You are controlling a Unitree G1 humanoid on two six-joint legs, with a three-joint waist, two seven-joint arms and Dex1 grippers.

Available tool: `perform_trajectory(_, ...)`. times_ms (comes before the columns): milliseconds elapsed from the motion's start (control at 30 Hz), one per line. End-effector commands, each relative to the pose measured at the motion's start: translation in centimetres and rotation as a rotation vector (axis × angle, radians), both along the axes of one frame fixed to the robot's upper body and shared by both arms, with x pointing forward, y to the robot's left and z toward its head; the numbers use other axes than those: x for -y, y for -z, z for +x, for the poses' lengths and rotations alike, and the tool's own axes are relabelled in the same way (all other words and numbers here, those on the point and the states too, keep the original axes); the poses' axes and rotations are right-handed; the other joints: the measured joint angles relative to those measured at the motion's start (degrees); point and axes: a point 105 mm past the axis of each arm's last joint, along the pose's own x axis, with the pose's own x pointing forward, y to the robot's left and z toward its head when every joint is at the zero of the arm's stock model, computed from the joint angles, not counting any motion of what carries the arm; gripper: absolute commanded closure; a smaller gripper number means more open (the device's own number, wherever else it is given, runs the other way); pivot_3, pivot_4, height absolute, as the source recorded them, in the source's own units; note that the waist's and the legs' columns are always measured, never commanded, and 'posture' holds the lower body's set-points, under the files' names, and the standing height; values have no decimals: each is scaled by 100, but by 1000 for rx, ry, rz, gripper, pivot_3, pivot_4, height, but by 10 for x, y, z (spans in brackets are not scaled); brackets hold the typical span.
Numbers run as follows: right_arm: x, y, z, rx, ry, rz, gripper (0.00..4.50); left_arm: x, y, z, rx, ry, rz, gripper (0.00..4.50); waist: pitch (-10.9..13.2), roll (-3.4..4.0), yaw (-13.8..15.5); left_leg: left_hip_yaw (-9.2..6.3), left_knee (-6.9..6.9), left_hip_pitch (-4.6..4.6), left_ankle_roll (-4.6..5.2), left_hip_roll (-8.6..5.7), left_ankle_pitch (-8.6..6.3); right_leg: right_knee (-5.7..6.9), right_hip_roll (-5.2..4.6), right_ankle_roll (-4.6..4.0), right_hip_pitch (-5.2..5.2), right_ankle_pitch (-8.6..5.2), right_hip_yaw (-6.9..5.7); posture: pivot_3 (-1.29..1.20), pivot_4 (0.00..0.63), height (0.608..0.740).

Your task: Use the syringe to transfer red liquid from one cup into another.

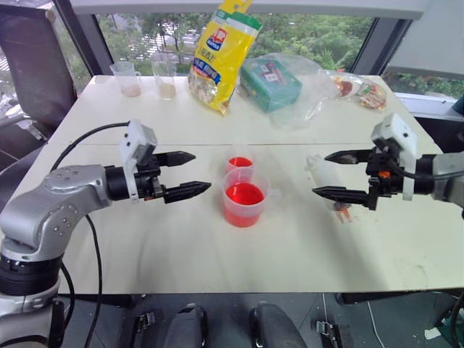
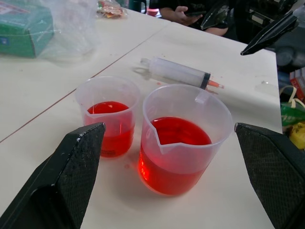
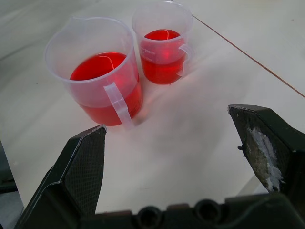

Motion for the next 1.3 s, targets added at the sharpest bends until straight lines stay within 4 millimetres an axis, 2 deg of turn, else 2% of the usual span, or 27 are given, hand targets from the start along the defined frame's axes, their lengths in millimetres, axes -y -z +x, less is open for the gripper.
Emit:
perform_trajectory(33, 3, -19, -1, 69, 5, 3, 12, 1, -9, -4, 46, 9, 4, 0, 0, 0, -1, 0, 0, 0, 0, 0, 0, 0, 0, 0, 0, 0, 0, 0, 150, 740)
perform_trajectory(300, 10, -16, 2, 66, 25, -29, 12, 2, -15, -1, 66, 2, -14, 0, 0, 0, 2, 0, 1, 0, 0, 0, 0, 0, 0, 0, 0, 0, 0, 0, 150, 740)
perform_trajectory(433, 15, -17, 15, 104, 86, -43, 12, 1, -14, -1, 69, 1, -3, 0, 0, 0, -12, 0, 1, 0, 0, 0, 0, 0, 0, 0, 0, 0, 0, 0, 150, 740)
perform_trajectory(633, 19, -15, 22, 100, 126, -89, 12, 2, -14, 1, 73, -2, -13, 0, 0, 0, -6, 0, 1, 0, 0, 0, 0, 0, 0, 0, 0, 0, 0, 0, 150, 740)
perform_trajectory(867, 26, -7, 37, 26, 231, -104, 12, 4, -13, 2, 81, 2, -10, 0, 0, 0, -4, 1, 2, 0, 0, 0, 0, 1, -1, 0, 0, 0, 0, 0, 150, 740)
perform_trajectory(1167, 42, 6, 83, -207, 538, -57, 12, 9, -11, 5, 99, 11, -8, 0, 0, 0, -22, 4, 4, 0, 0, 0, 0, 3, -1, -1, -4, 0, 3, 0, 150, 740)
perform_trajectory(1300, 56, 20, 97, -316, 681, -85, 12, 10, -13, 5, 111, 8, -9, 0, 0, 0, -12, 4, 1, -8, 0, 0, 0, 3, -1, -1, -14, 0, 3, 0, 150, 740)
